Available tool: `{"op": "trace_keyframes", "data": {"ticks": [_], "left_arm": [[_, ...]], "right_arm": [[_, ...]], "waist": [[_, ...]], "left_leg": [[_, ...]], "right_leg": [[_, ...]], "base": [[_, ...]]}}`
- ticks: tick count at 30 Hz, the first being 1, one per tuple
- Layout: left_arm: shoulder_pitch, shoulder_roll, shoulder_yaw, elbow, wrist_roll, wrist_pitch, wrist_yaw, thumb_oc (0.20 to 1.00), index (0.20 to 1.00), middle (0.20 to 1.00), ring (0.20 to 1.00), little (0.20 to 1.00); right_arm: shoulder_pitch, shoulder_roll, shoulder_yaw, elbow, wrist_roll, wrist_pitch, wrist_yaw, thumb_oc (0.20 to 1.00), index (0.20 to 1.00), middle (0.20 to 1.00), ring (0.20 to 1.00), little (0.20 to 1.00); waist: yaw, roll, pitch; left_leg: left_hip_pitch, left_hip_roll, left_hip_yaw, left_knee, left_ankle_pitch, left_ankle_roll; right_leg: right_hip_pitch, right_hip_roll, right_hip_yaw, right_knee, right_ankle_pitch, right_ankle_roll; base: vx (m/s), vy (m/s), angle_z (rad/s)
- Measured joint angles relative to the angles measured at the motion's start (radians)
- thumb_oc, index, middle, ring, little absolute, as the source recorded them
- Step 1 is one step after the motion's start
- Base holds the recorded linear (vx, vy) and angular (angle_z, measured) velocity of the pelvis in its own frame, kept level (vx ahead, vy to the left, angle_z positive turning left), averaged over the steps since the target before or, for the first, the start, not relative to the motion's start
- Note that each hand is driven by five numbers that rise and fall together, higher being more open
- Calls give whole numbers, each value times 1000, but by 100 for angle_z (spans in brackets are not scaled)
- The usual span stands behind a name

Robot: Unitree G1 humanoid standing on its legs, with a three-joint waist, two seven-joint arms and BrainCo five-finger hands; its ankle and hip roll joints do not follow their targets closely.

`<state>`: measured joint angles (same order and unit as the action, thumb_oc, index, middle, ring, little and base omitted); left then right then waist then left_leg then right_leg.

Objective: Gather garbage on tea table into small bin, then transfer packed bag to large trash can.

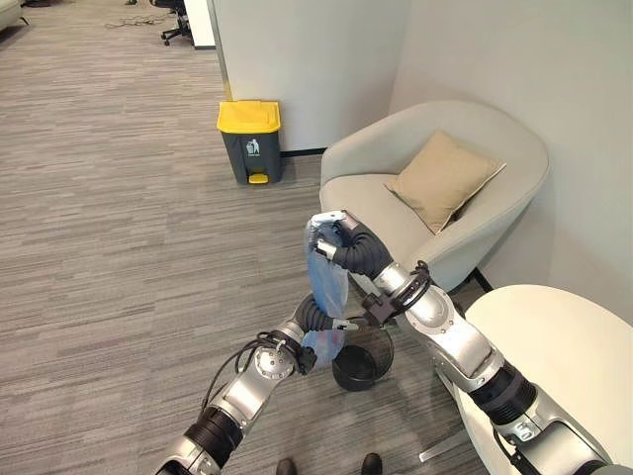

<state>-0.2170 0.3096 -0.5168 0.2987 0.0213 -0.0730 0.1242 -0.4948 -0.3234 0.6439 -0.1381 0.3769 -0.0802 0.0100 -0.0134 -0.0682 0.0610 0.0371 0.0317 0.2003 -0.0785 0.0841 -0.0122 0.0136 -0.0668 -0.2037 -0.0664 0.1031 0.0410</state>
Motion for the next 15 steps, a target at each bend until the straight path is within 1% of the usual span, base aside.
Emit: {"op": "trace_keyframes", "data": {"ticks": [4, 5, 8, 15], "left_arm": [[-41, -6, 2, 0, 0, 1, 45, 1000, 1000, 1000, 1000, 1000], [-70, -11, 0, 0, 1, 5, 66, 200, 200, 200, 200, 200], [-97, -17, 0, -1, 0, 5, 83, 200, 200, 200, 200, 200], [-101, -22, 1, -3, -2, 5, 97, 200, 200, 200, 200, 200]], "right_arm": [[-12, 48, 32, 0, 38, 0, -1, 200, 200, 200, 200, 200], [-22, 58, 53, 0, 38, -1, -3, 200, 200, 200, 200, 200], [-30, 69, 56, 0, 38, -2, -1, 200, 200, 200, 200, 200], [-31, 65, 55, 2, 39, -7, 1, 200, 200, 200, 200, 200]], "waist": [[0, 0, -6], [0, -1, -10], [-1, -2, -13], [-2, -2, -13]], "left_leg": [[0, 3, 0, 0, 0, 0], [0, 4, 0, 0, 0, 0], [0, 4, 0, 0, 0, 0], [-1, 5, 0, 0, 0, 0]], "right_leg": [[0, 3, 1, 0, 0, 0], [0, 4, 1, 0, 0, 0], [0, 4, 1, 0, 0, 1], [0, 5, 1, -1, 0, 0]], "base": [[0, 0, 0], [0, 0, 0], [0, 0, 0], [0, 0, 0]]}}
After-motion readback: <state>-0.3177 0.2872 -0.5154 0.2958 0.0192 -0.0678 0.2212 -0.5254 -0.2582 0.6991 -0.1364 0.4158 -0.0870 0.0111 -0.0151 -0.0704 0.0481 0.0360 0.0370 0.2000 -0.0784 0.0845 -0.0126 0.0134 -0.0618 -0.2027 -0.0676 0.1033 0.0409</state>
